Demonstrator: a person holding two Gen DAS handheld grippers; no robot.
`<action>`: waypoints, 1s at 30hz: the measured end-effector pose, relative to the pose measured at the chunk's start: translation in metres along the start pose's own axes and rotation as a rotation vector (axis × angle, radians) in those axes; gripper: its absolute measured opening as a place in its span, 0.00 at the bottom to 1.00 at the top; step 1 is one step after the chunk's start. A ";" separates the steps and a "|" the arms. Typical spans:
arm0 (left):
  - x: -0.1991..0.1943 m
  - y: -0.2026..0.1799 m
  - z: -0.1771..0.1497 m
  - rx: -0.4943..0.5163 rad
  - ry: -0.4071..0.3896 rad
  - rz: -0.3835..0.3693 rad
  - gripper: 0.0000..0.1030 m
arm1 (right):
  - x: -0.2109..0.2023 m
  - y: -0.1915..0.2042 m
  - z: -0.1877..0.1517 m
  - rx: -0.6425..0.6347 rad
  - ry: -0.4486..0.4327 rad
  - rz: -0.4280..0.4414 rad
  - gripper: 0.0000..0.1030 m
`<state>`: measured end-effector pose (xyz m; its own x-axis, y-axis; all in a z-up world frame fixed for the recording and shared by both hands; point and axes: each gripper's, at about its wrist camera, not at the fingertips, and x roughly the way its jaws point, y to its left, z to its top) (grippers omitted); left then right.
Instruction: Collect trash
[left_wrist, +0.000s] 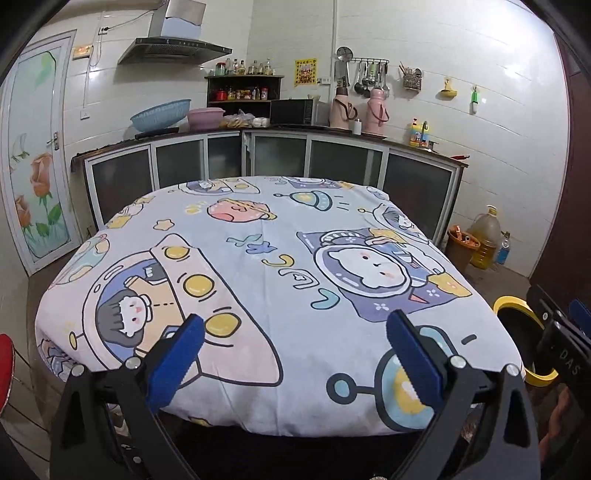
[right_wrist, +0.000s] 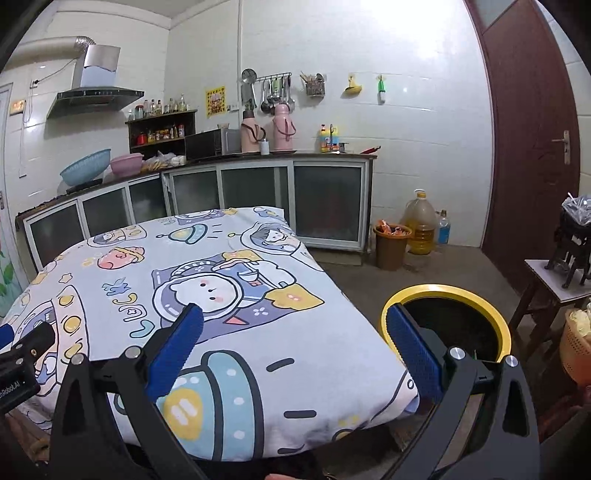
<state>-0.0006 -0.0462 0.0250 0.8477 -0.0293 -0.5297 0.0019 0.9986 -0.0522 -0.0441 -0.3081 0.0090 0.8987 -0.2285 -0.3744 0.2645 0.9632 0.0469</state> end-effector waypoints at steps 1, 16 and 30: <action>0.001 0.000 -0.001 -0.004 0.006 -0.003 0.92 | 0.001 0.000 -0.001 -0.001 0.002 0.001 0.92; 0.010 0.003 -0.005 -0.024 0.045 -0.015 0.92 | 0.012 0.002 -0.006 -0.004 0.046 -0.001 0.92; 0.012 0.003 -0.006 -0.027 0.055 -0.023 0.92 | 0.017 -0.001 -0.008 -0.008 0.059 0.002 0.92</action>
<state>0.0061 -0.0442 0.0134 0.8174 -0.0551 -0.5735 0.0062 0.9962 -0.0869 -0.0314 -0.3119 -0.0046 0.8769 -0.2177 -0.4285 0.2592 0.9650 0.0402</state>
